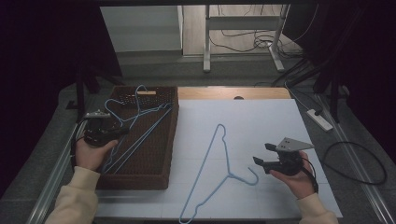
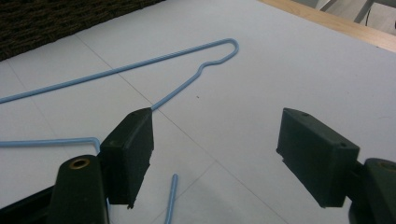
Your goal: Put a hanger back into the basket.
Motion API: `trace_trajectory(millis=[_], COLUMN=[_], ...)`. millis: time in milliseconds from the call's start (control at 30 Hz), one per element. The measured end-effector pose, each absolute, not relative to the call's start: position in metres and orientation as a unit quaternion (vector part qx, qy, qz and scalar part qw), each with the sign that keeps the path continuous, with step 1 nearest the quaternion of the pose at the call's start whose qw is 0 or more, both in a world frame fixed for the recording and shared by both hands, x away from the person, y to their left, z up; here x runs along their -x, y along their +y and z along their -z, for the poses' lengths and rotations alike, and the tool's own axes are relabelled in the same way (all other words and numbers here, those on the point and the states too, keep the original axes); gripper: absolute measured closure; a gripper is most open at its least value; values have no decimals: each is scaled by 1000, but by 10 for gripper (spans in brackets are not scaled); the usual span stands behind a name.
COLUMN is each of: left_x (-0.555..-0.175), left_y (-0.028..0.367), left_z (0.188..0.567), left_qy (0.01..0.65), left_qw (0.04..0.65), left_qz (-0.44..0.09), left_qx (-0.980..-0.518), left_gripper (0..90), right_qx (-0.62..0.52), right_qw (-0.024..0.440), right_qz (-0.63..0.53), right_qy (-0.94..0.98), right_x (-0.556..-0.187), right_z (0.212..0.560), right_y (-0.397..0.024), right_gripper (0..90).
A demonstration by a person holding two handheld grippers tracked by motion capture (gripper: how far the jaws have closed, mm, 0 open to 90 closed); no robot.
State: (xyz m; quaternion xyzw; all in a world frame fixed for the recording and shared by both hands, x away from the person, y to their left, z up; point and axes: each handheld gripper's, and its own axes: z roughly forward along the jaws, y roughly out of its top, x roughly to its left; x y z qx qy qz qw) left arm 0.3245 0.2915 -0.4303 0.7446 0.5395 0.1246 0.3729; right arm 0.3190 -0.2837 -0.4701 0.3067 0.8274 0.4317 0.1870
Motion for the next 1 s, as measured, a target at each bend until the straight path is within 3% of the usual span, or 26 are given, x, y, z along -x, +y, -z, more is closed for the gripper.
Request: trace_trajectory(millis=[533, 767, 1000], left_x=[-343, -337, -318], left_y=[297, 295, 282], left_z=[451, 441, 419], left_qy=[578, 567, 519], left_qw=[252, 275, 350], left_qz=[-109, -153, -163], left_qx=[-769, -761, -763], left_gripper=[872, 577, 433], right_qx=[-306, -307, -307], right_qw=[187, 186, 185], right_qz=[-430, -430, -429], right_qy=[828, 828, 829], right_x=[-319, -319, -320], right_z=[471, 471, 471], right_y=[-284, -283, -283], right_gripper=[278, 276, 276])
